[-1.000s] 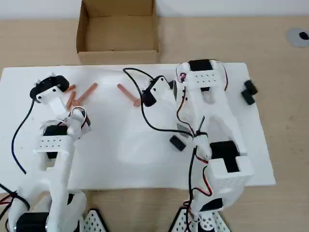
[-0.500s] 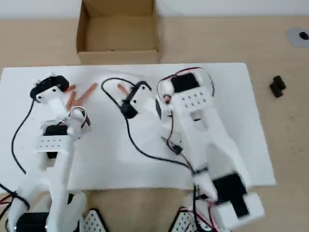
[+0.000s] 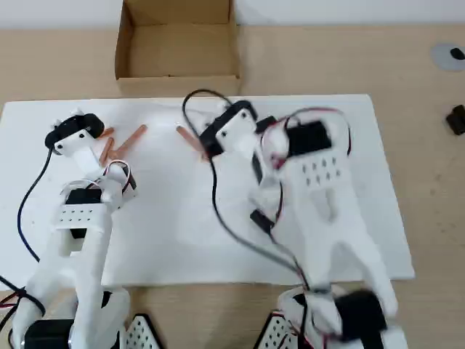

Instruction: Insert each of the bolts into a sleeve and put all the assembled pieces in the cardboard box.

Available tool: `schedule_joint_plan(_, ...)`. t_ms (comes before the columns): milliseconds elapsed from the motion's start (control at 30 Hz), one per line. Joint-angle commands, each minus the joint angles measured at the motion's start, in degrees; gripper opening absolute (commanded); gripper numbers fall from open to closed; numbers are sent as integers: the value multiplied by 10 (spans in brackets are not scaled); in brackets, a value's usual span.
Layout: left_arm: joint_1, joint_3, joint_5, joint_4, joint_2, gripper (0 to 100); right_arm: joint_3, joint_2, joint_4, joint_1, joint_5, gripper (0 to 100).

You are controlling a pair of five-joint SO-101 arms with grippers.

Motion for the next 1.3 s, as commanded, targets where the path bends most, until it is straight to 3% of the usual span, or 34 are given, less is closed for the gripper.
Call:
schedule_joint_plan(0, 8, -25, -1, 0, -2, 25, 88, -151, -27, -40, -11, 221)
schedule_joint_plan(233, 22, -23, -3, 0, -2, 25, 269, -374, -157, 23, 25, 221)
schedule_joint_plan(533, 22, -23, -4, 0, -2, 25, 520, -400, -446, 40, 65, 221)
schedule_joint_plan(933, 22, -18, -4, -16, -2, 25, 531, -227, -626, 44, 66, 221)
schedule_joint_plan(1167, 23, -18, -4, -17, 0, 25, 496, -138, -633, 44, 63, 224)
schedule_joint_plan(1267, 23, -18, -4, -17, 0, 25, 488, -124, -631, 44, 63, 273)
